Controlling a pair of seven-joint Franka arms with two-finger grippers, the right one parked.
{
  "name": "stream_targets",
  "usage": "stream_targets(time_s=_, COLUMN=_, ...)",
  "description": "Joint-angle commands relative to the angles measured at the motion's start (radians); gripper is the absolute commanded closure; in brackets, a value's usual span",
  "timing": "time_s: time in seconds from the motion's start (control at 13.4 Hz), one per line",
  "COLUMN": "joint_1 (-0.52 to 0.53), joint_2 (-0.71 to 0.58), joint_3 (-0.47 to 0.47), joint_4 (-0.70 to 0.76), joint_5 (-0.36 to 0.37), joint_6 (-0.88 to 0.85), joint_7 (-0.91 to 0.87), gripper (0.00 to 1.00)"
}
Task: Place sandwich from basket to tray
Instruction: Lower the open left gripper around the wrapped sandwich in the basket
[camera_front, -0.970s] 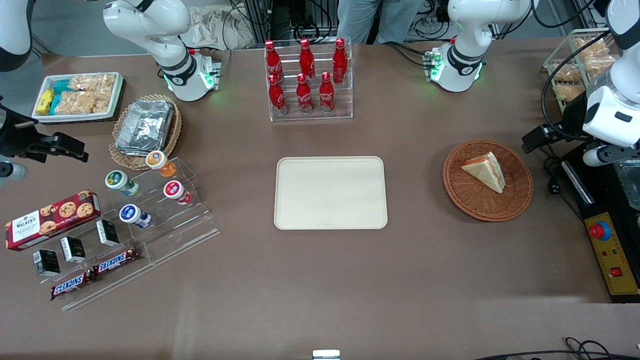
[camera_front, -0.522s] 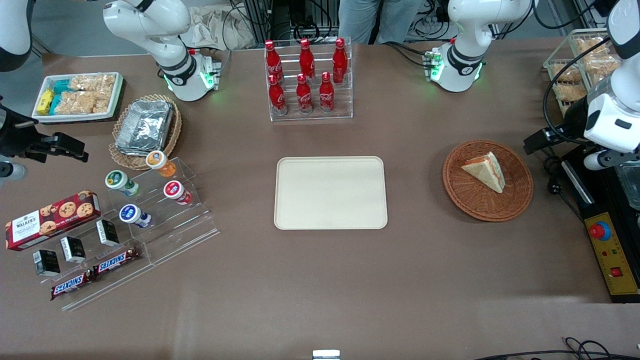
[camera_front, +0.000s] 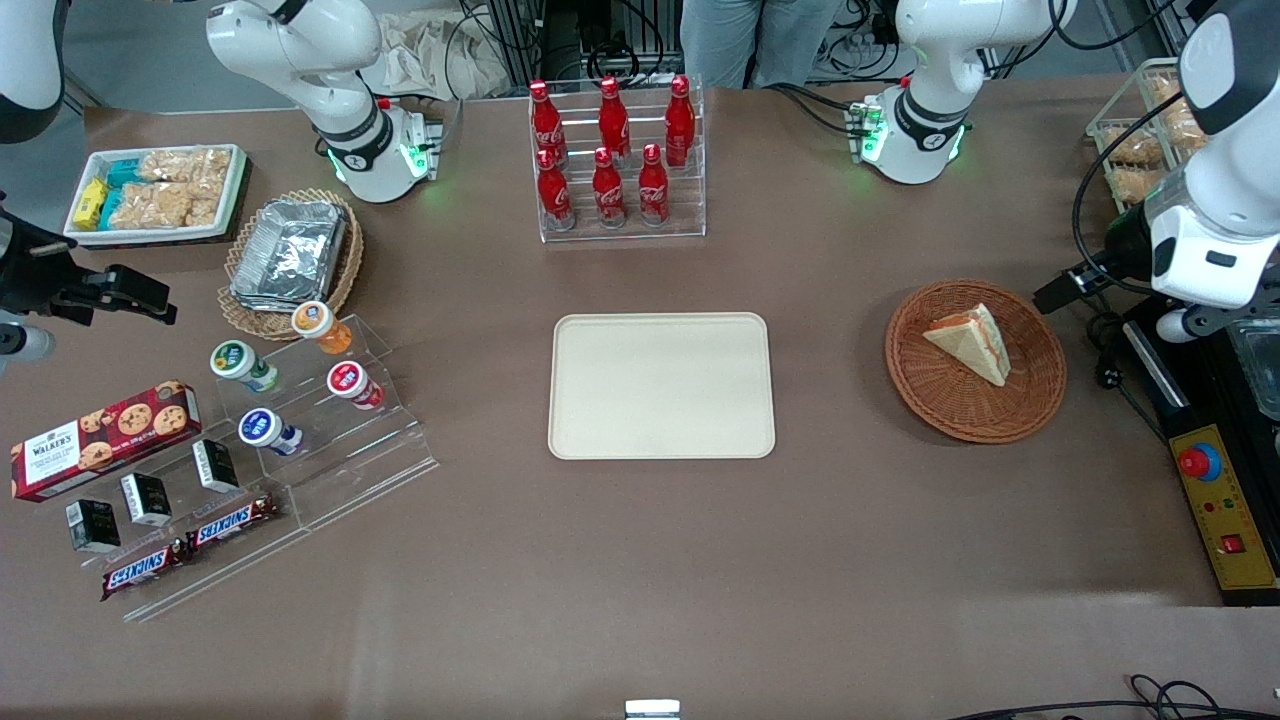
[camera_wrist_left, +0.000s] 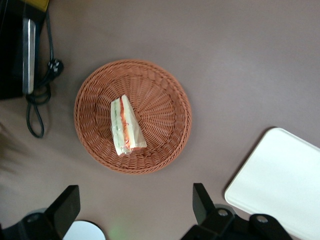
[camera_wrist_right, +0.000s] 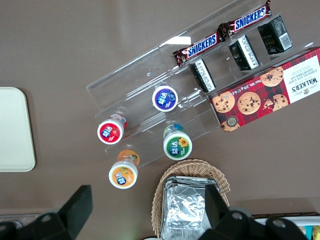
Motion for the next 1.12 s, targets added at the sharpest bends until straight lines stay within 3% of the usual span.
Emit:
stream_targets(time_s=0.0, joint_1=0.005, joint_2=-0.068, joint_3=-0.004, joint_4=-0.124, joint_5=0.011, joint_6=0.063, joint_7=-0.069, gripper=0.00)
stream_targets(time_s=0.3, joint_1=0.008, joint_2=-0.167, joint_3=0.039, joint_4=-0.354, joint_5=0.008, joint_6=0.253, joint_7=-0.072, gripper=0.00)
stream_targets(time_s=0.75, joint_1=0.040, joint_2=-0.147, joint_3=0.057, joint_4=-0.449, joint_5=0.004, joint_6=0.341, joint_7=-0.092, gripper=0.00)
stream_targets(time_s=1.04, joint_1=0.026, joint_2=-0.145, joint_3=0.051, joint_4=-0.604, joint_5=0.004, joint_6=0.534, joint_7=-0.169, gripper=0.00)
